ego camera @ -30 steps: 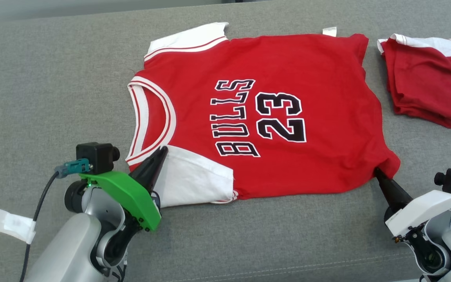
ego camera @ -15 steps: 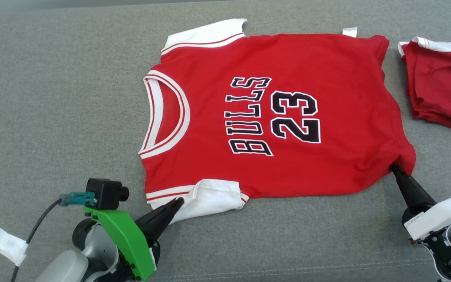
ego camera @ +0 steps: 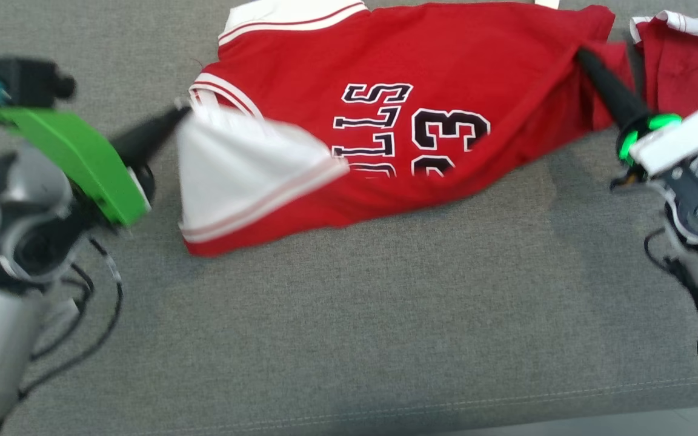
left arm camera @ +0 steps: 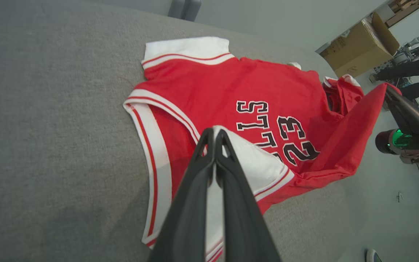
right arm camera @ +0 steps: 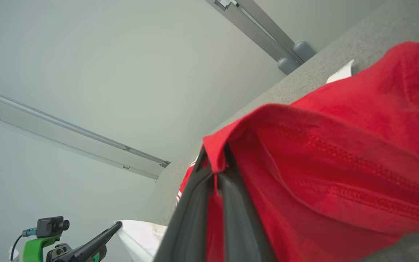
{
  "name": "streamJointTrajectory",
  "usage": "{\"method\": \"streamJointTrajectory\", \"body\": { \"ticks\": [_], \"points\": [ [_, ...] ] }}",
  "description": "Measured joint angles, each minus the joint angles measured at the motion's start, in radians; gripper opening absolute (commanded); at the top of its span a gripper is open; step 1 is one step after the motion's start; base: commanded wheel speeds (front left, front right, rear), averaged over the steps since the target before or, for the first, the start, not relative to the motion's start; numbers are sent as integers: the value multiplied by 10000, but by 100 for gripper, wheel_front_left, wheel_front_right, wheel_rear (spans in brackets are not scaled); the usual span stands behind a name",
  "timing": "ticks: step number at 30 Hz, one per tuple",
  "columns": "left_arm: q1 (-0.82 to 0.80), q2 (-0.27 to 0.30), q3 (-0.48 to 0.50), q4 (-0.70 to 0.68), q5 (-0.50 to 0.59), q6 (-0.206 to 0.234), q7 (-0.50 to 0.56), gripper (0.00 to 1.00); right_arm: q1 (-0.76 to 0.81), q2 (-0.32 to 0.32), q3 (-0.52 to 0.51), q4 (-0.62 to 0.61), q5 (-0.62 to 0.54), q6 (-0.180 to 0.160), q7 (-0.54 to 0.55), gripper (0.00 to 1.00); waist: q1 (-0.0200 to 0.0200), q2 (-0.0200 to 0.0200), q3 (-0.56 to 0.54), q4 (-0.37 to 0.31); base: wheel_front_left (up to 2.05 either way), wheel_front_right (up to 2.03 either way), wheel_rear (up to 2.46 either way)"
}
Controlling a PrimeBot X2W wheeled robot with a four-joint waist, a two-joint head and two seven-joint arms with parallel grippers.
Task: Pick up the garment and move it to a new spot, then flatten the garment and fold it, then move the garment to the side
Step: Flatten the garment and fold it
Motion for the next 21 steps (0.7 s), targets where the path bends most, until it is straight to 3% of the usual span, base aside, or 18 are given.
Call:
{"method": "streamJointTrajectory", "body": {
  "ticks": [2,5,8,12,16,21],
  "points": [
    [-1492,-42,598,151,242,311,-140,0,-1281,119,-276,-17,42,-288,150,0,0,0,243,-46,0,0,0],
    [-4196,-46,1546,84,1448,663,-1028,0,-3370,192,-859,-217,54,-663,148,0,0,0,624,-90,0,0,0],
    [-6388,-522,2301,69,1960,485,-2320,0,-5420,318,-1467,-245,-29,-669,-280,0,1,0,959,-89,0,0,0],
    [-7122,-1229,2224,481,1969,58,-3103,0,-6944,573,-2222,-69,8,-284,-1152,0,1,0,1072,21,0,0,0],
    [-6744,-1350,1576,1093,1902,-554,-3277,0,-6566,313,-1659,736,-293,-12,-1126,0,1,0,907,184,0,0,0],
    [-4892,-1486,1611,1467,1354,-840,-3697,0,-4088,493,-823,2033,-391,81,-792,0,1,0,720,454,0,0,0]
  ]
}}
